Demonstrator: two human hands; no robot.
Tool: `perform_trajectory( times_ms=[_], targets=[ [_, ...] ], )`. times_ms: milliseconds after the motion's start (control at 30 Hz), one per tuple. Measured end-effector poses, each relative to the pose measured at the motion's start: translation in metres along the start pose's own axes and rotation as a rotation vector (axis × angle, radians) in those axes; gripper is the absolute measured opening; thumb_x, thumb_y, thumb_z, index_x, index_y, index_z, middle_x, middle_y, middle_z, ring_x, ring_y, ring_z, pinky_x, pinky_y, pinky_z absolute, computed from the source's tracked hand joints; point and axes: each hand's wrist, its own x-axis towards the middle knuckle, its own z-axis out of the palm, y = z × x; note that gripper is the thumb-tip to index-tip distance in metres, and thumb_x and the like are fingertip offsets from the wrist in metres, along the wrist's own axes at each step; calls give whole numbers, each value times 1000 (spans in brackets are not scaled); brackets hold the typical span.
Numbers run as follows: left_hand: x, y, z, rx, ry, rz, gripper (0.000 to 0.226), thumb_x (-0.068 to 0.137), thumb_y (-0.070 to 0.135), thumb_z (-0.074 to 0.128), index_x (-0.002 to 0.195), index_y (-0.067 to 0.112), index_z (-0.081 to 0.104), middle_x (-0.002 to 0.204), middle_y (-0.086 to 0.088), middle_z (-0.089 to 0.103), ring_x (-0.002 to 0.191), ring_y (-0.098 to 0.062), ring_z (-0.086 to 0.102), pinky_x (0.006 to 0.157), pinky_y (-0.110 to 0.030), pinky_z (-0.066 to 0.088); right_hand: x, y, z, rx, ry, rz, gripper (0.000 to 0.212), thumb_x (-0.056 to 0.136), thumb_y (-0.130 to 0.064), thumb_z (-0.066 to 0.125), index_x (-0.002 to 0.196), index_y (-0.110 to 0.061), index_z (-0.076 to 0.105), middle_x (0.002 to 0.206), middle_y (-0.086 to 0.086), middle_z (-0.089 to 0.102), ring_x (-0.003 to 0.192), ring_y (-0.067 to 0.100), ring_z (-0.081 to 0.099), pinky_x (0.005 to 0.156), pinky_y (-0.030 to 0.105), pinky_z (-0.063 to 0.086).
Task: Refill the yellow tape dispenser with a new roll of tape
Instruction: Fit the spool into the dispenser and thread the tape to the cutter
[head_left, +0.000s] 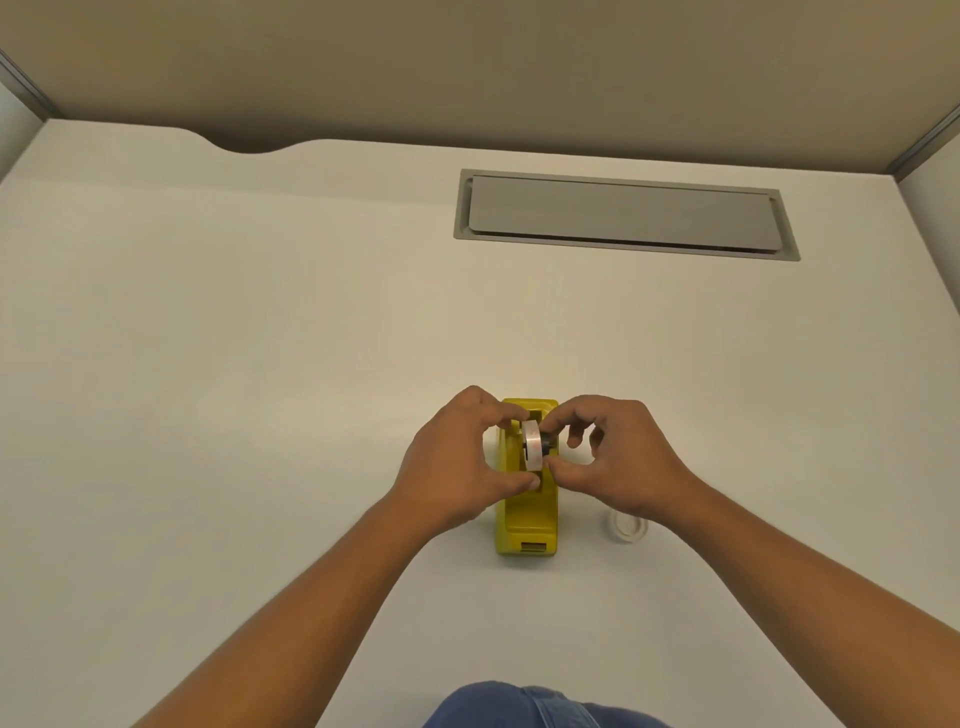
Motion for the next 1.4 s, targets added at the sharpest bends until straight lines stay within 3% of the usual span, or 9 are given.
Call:
perform_trajectory(
  times_ms=[133,267,533,933,1400],
  targets=[
    [5,-2,1,27,14,4,55,60,49,82,111,40,63,97,18,52,86,-1,52,69,-24,47,5,1,0,-126,-7,-28,31,62,-33,76,92,-35,73,84,-21,69,78,6,57,61,10,39],
    [9,-4,3,66,23,12,53,62,48,82,111,36,65,92,17,50,85,-3,52,66,-23,45,9,1,0,-172,-4,-60,30,64,-36,75,93,-33,73,88,-16,63,76,7,55,63,25,47],
    [14,-3,8,141,11,-3,49,63,50,81,108,37,66,91,14,51,82,-9,53,65,-31,51,11,6,2,-215,-5,-36,29,67,-26,80,95,-30,75,79,-14,56,73,-4,51,59,17,35],
    [12,-5,13,178,12,15,61,65,52,79,121,35,60,96,13,50,86,-9,52,65,-26,46,9,4,4,-245,-18,0,29,69,-25,80,98,-29,75,80,-12,57,66,1,50,59,18,35],
    [11,-2,12,192,2,22,50,70,49,77,116,34,63,96,10,53,84,-11,53,64,-27,47,10,-1,5,-328,-33,0,28,70,-27,78,98,-29,75,80,-11,56,65,2,48,58,23,38]
  ],
)
